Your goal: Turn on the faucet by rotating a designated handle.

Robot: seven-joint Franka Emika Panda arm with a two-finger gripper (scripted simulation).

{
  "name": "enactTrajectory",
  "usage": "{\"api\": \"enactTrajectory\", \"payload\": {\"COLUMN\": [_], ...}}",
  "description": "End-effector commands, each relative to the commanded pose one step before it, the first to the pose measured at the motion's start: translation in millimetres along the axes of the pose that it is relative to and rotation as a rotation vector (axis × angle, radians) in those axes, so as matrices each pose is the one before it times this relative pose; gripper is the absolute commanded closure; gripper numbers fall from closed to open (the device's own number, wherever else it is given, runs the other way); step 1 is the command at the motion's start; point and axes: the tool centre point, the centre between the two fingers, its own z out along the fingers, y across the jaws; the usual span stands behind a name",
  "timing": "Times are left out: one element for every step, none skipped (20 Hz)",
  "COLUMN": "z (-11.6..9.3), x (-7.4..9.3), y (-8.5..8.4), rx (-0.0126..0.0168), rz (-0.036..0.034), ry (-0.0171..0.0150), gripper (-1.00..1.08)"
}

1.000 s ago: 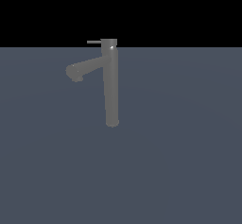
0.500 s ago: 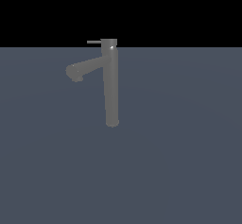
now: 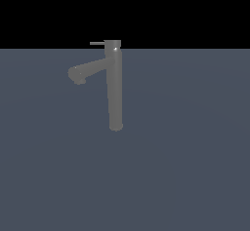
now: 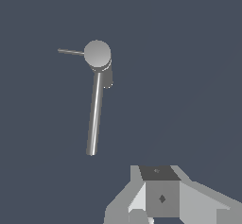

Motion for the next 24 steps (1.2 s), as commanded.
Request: {"api": "enactTrajectory", "payload": {"z": [9.44,4.14,4.35,4.57,4.78,4.99,5.21,5.42,5.63,5.84,6.04,6.25,6.45,6.65,6.8,6.67,6.47,6.24,5.99,5.71,5.41,5.09,4.74,4.39], "x": [20.69,7.98,7.89,7.8,7.7,7.6,7.49,7.37,7.25,7.12,6.99,6.85,6.71,6.56,6.36,5.93,5.47,5.04,4.63,4.23,3.85,3.48,3.15,2.81], "y": [-9.1,-3.77,-3.84,-3.97,-4.01,-4.09,-4.21,-4.26,-4.32,-4.38,-4.44,-4.48,-4.52,-4.56,-4.57,-4.38,-4.18,-3.93,-3.7,-3.46,-3.24,-3.02,-2.73,-2.52], "rx": [0.00076,0.00059,0.00079,0.00095,0.00116,0.00135,0.00151,0.00171,0.0019,0.00209,0.00226,0.00246,0.00264,0.00282,0.00296,0.00299,0.00295,0.00292,0.00285,0.00277,0.00264,0.00249,0.00239,0.00219], "rz": [0.00932,0.00358,0.00361,0.00351,0.00358,0.00359,0.00353,0.00358,0.00361,0.00365,0.00367,0.00374,0.0038,0.00386,0.00388,0.00378,0.00362,0.0035,0.00335,0.0032,0.00301,0.00281,0.00268,0.00244], "ry": [0.00155,0.00044,0.00041,0.00036,0.00032,0.00028,0.00022,0.00017,0.00012,0.00006,0.0,-0.00007,-0.00014,-0.00021,-0.00028,-0.00033,-0.00038,-0.00042,-0.00044,-0.00046,-0.00047,-0.00047,-0.00047,-0.00045], "gripper": [1.08,1.08,1.08,1.08,1.08,1.08,1.08,1.08,1.08,1.08,1.08,1.08,1.08,1.08,1.08,1.08,1.08,1.08,1.08,1.08,1.08,1.08,1.08,1.08]}}
